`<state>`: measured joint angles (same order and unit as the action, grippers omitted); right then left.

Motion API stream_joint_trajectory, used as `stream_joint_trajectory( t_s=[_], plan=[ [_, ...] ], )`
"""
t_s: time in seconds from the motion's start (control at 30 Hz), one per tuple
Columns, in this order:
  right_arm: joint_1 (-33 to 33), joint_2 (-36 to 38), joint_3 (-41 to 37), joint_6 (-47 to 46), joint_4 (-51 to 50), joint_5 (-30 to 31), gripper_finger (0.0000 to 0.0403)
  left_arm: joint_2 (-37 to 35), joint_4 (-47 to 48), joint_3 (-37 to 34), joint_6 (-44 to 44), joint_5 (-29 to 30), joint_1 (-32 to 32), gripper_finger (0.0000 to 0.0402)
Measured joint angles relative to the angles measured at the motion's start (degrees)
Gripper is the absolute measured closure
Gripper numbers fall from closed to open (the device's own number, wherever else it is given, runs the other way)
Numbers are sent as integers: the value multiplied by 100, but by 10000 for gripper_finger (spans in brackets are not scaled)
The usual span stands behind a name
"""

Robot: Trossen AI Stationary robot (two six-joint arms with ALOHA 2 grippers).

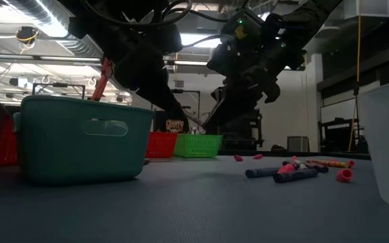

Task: Sort crayons
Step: Put the gray crayon into the light green bin

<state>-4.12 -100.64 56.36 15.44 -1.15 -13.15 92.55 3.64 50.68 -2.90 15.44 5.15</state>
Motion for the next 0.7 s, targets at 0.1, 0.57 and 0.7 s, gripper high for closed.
stream_joint_trajectory(
  t_s=[0.1,0.57,0.7],
  plan=[
    [0,0,0,-10,-7,0,384,0,-2,0,0,7,0,395],
    [3,4,0,-34,-15,3,287,0,-4,0,0,-372,-2,388],
    [4,4,0,-42,-44,28,254,-4,-2,0,-6,-674,-7,388]
  ],
)
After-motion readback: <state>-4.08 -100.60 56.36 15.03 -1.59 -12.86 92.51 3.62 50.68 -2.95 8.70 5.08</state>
